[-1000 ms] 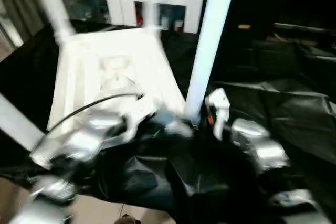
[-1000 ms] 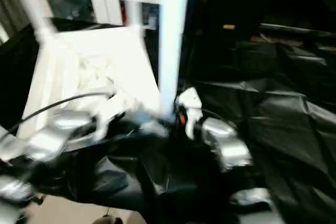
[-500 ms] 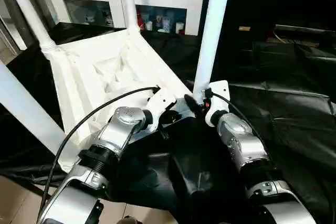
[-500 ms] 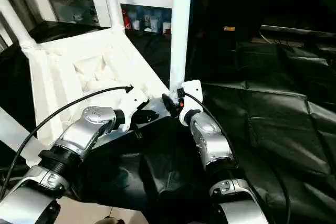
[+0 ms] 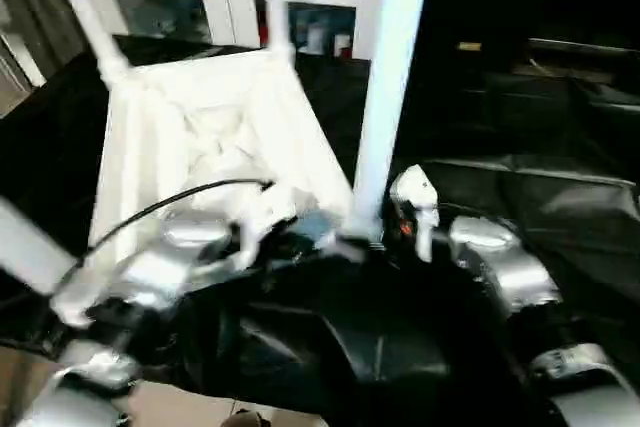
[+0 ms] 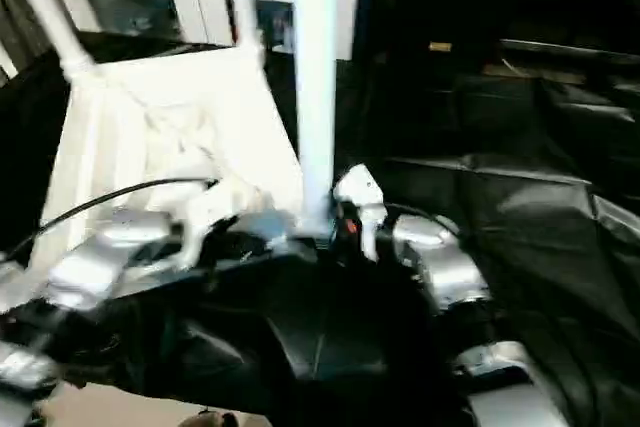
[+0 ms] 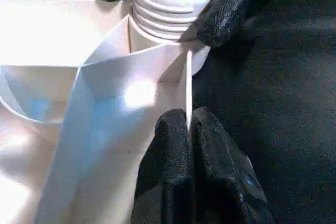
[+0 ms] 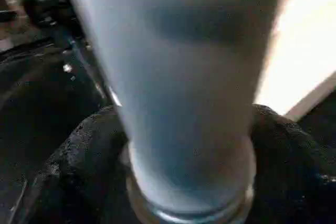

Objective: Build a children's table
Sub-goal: Rotate leg to tighten

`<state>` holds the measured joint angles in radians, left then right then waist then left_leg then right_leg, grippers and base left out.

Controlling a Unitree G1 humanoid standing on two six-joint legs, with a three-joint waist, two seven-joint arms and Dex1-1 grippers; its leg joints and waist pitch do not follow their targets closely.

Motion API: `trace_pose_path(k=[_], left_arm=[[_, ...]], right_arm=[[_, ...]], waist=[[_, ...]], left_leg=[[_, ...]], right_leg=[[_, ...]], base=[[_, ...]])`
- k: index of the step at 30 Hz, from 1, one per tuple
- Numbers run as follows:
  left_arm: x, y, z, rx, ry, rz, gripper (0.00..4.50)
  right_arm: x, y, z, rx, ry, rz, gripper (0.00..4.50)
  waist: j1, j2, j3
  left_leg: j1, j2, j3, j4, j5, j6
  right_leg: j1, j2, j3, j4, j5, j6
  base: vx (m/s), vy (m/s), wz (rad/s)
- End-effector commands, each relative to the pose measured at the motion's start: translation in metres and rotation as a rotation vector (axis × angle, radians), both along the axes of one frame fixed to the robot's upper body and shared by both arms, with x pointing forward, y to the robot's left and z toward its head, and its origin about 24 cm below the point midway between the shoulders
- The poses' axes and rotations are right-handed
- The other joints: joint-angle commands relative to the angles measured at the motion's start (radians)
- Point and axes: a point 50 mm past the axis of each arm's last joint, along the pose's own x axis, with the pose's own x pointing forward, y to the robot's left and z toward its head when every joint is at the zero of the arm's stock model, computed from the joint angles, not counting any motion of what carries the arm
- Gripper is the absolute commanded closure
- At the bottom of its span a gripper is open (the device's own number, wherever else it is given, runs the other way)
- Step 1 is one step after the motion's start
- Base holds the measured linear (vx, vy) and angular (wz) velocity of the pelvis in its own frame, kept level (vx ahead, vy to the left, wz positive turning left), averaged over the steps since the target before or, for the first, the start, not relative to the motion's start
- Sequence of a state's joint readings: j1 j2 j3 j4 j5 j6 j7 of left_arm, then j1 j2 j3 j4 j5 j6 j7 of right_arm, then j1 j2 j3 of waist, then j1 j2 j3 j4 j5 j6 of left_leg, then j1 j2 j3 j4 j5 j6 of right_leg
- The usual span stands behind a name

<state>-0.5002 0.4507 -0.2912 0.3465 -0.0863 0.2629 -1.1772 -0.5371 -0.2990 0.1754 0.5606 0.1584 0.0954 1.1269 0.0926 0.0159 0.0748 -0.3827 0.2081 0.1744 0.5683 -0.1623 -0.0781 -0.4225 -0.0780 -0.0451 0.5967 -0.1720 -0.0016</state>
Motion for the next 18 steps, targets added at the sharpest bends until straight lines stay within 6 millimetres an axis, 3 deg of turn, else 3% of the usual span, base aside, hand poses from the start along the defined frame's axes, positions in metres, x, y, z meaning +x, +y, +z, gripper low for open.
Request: trace_pose_path(k=[1, 7, 14, 15, 17, 18], left_arm=[[-0.007, -0.008, 0.001, -0.026, 0.033, -0.086, 4.5], [-0.008, -0.007, 0.0, -0.019, 0.036, -0.097, 4.5], [0.001, -0.009, -0.002, -0.021, 0.008, 0.004, 4.5], [0.007, -0.011, -0.003, -0.022, -0.01, 0.073, 4.5], [0.012, -0.013, -0.004, -0.028, -0.024, 0.128, 4.5], [0.019, -0.017, -0.004, -0.043, -0.04, 0.195, 4.5]], right_arm=[[-0.003, 0.002, 0.002, 0.004, 0.005, 0.051, 0.72], [-0.005, 0.004, 0.002, 0.001, 0.015, 0.082, 1.08], [-0.009, 0.01, -0.006, 0.026, 0.053, 0.032, 1.6], [-0.008, 0.014, -0.012, 0.025, 0.057, -0.038, 1.63], [-0.005, 0.017, -0.017, 0.021, 0.057, -0.104, 1.68], [-0.001, 0.022, -0.023, 0.01, 0.051, -0.214, 1.69]], waist=[[0.002, 0.002, -0.076], [0.005, 0.002, -0.071], [0.006, -0.001, -0.069], [0.003, -0.006, -0.067], [0.003, -0.004, -0.062], [-0.002, -0.005, -0.058]], left_leg=[[0.015, 0.015, 0.009, -0.046, -0.116, 0.103], [0.017, 0.017, 0.007, -0.053, -0.19, 0.059], [0.016, 0.015, 0.006, -0.053, -0.186, 0.049], [0.016, 0.014, 0.006, -0.056, -0.202, 0.044], [0.021, 0.014, 0.006, -0.059, -0.229, 0.032], [0.019, 0.011, 0.003, -0.064, -0.261, 0.006]], right_leg=[[0.061, -0.04, 0.026, -0.037, 0.013, -0.297], [0.06, -0.045, 0.029, -0.047, -0.102, -0.277], [0.059, -0.046, 0.03, -0.048, -0.109, -0.262], [0.059, -0.045, 0.03, -0.052, -0.143, -0.254], [0.053, -0.046, 0.033, -0.059, -0.196, -0.242], [0.054, -0.051, 0.035, -0.067, -0.284, -0.215]], base=[[0.0, 0.0, 0.0], [0.0, 0.0, 0.0], [0.0, 0.0, 0.0], [0.0, 0.0, 0.0], [0.0, 0.0, 0.0], [0.0, 0.0, 0.0]])
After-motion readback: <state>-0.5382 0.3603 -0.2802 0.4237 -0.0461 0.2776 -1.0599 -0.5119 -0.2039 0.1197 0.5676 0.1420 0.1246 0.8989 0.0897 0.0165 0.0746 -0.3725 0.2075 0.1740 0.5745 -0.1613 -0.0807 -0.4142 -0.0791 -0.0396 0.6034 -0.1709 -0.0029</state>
